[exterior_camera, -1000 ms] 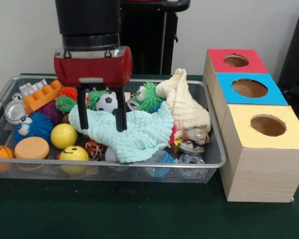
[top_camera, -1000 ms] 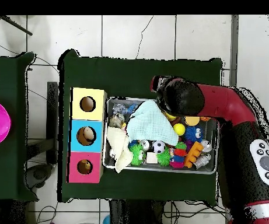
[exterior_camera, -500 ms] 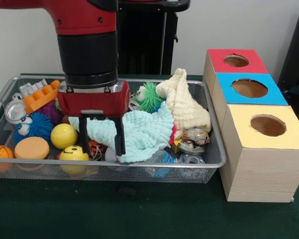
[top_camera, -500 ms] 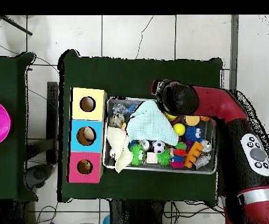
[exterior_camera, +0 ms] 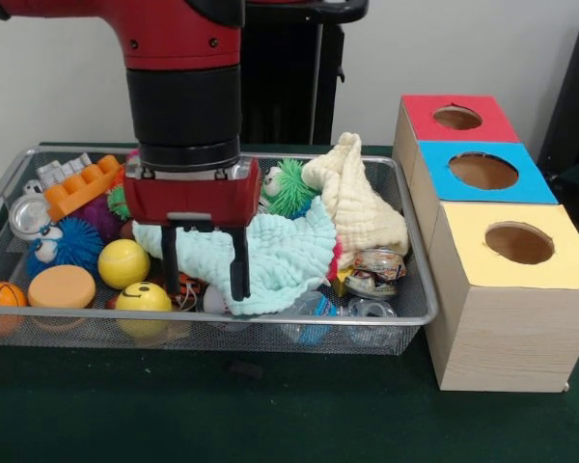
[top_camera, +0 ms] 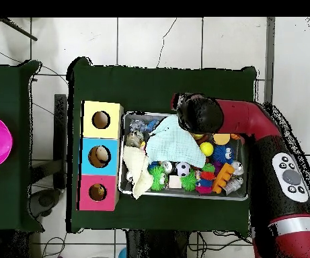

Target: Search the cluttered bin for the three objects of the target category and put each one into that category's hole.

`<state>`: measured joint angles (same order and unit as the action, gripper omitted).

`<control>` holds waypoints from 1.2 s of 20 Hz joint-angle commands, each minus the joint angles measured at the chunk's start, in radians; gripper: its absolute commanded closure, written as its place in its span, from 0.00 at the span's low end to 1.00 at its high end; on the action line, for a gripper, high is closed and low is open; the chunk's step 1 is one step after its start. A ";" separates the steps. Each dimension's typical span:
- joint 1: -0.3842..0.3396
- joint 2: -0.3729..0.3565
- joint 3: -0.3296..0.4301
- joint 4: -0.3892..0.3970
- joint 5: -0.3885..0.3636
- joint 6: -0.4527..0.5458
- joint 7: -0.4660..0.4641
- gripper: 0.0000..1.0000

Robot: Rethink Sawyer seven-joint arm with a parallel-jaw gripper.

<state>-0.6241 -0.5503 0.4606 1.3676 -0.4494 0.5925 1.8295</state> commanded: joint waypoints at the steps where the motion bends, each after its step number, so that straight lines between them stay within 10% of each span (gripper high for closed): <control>1: 0.022 -0.062 -0.058 0.071 -0.034 -0.022 0.044 0.00; 24: 0.135 0.170 -0.277 -0.108 -0.006 -0.026 0.196 0.00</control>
<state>-0.5041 -0.4631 0.2524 1.2966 -0.4527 0.5923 1.8297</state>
